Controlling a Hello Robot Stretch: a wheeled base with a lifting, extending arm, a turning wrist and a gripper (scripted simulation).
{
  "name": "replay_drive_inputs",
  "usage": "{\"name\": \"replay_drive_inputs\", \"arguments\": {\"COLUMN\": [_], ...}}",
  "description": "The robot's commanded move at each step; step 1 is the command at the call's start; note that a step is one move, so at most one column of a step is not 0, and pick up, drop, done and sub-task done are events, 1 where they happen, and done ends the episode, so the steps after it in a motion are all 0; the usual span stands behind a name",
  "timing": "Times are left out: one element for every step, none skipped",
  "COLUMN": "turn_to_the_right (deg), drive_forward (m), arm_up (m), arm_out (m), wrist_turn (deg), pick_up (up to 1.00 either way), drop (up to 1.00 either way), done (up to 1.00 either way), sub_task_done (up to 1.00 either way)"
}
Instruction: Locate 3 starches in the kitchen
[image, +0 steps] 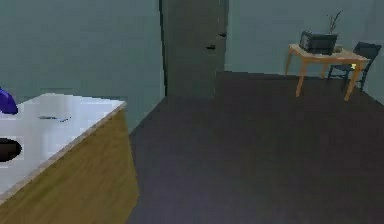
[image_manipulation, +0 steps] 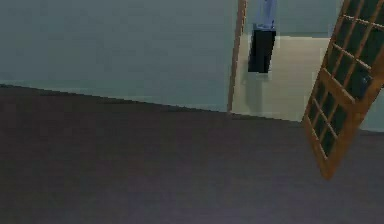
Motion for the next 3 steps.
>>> {"name": "replay_drive_inputs", "arguments": {"turn_to_the_right": [36.0, 0.0, 0.0], "drive_forward": [0.0, 1.0, 1.0], "arm_up": [0.0, 0.0, 0.0], "arm_out": [0.0, 0.0, 0.0], "wrist_turn": [0.0, 0.0, 0.0], "pick_up": [0.0, 0.0, 0.0], "drop": [0.0, 0.0, 0.0], "done": [0.0, 0.0, 0.0], "sub_task_done": [0.0, 0.0, 0.0]}}
